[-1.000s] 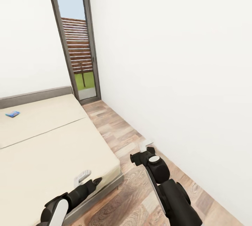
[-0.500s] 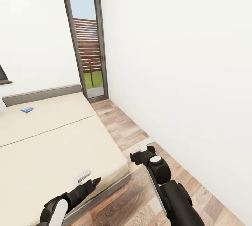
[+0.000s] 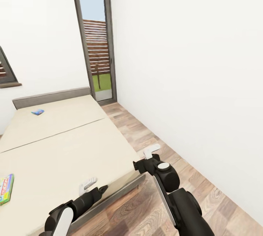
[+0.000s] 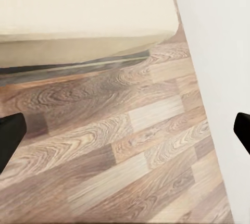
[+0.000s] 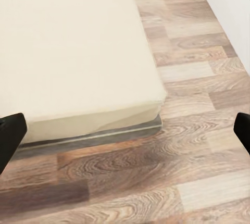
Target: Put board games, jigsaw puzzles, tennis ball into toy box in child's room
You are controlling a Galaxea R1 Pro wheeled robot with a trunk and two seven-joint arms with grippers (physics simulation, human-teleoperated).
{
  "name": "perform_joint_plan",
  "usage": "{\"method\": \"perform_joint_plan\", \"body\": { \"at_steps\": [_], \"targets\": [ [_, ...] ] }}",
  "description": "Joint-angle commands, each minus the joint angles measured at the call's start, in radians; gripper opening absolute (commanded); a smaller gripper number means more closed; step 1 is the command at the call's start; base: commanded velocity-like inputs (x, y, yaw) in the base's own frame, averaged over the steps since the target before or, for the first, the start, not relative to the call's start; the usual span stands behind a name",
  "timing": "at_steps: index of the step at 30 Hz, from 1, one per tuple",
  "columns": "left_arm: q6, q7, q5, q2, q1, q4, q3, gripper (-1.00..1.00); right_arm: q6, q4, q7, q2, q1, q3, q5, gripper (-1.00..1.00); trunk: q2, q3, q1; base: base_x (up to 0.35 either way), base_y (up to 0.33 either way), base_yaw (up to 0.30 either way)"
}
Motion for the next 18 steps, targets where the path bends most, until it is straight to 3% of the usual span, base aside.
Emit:
{"method": "perform_joint_plan", "body": {
  "at_steps": [1,8,11,13,14,15,18],
  "targets": [
    [0.005,0.008,0.011,-0.001,-0.001,-0.001,0.001,1.00,0.006,-0.009,0.004,0.000,0.000,0.000,0.012,1.00,-0.001,-0.001,0.000,-0.152,0.282,0.029],
    [0.005,0.004,0.010,0.001,-0.003,-0.003,0.007,1.00,0.010,-0.014,0.004,-0.001,-0.003,-0.008,0.011,1.00,-0.001,-0.001,0.000,-0.095,0.164,0.199],
    [0.010,0.004,0.009,0.011,-0.030,-0.026,0.020,1.00,0.042,-0.021,0.006,-0.004,-0.016,-0.024,0.008,1.00,-0.001,-0.001,0.000,-0.026,0.044,0.272],
    [0.018,0.007,0.009,0.033,-0.070,-0.052,0.035,1.00,0.082,-0.020,0.007,-0.005,-0.042,-0.058,0.008,1.00,-0.001,-0.001,0.000,-0.015,0.025,0.282],
    [0.031,0.024,0.009,0.052,-0.119,-0.069,0.043,1.00,0.114,0.001,0.008,-0.004,-0.081,-0.102,0.008,1.00,-0.001,-0.001,0.000,-0.008,0.014,0.279],
    [0.037,0.044,0.010,0.059,-0.143,-0.072,0.044,1.00,0.124,0.021,0.007,-0.003,-0.100,-0.123,0.008,1.00,-0.001,-0.001,0.000,-0.007,0.011,0.275],
    [0.047,0.143,0.009,0.067,-0.192,-0.067,0.013,1.00,0.137,0.105,0.009,-0.002,-0.143,-0.170,0.007,1.00,-0.001,-0.001,0.000,-0.004,0.007,0.270]
  ]
}}
